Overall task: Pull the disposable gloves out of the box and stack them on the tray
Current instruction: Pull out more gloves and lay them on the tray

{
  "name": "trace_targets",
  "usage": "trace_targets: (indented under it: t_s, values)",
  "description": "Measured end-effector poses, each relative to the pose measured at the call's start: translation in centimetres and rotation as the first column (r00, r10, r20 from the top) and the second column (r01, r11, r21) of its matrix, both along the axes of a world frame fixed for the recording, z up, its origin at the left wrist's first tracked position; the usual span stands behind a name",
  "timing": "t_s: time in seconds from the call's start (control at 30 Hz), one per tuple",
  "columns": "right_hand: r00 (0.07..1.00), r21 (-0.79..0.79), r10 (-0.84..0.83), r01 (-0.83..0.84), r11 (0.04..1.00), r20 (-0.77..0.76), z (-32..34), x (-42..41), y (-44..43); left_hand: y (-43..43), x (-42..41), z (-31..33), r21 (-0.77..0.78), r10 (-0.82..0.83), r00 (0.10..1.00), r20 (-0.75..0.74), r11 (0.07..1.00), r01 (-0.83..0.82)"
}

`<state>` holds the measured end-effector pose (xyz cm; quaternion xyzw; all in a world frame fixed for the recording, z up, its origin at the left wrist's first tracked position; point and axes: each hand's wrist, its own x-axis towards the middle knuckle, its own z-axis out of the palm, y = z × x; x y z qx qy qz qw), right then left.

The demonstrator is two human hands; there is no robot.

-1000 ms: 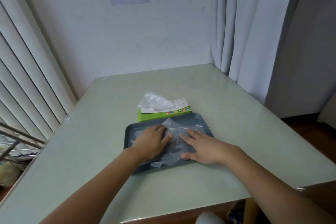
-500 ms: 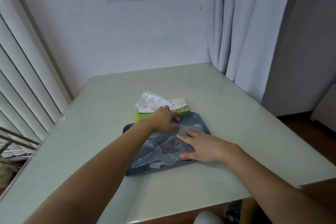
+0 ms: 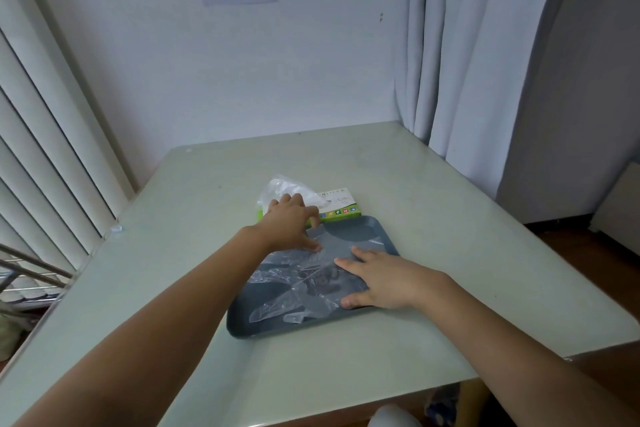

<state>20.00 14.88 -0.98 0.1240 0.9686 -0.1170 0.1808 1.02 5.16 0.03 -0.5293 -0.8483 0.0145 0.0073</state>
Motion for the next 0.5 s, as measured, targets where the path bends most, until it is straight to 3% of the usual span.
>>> trace_targets:
  t_s: [0.23,0.4,0.5]
  values:
    - [1.000,0.012,0.003,-0.003,1.000,0.014,0.3,-0.1,-0.1,2.4,0.7,1.0,-0.197,-0.126,0.992,0.003,0.973,0.124]
    - [1.000,0.013,0.011,-0.011,1.000,0.007,0.3,0.0,-0.2,3.5,1.0,1.9,-0.356,-0.155,0.981,-0.118,0.929,0.104]
    - [1.000,0.011,0.011,-0.011,1.000,0.010,0.3,0.1,0.0,3.1,1.2,1.4,-0.359,-0.157,0.980,-0.124,0.927,0.103]
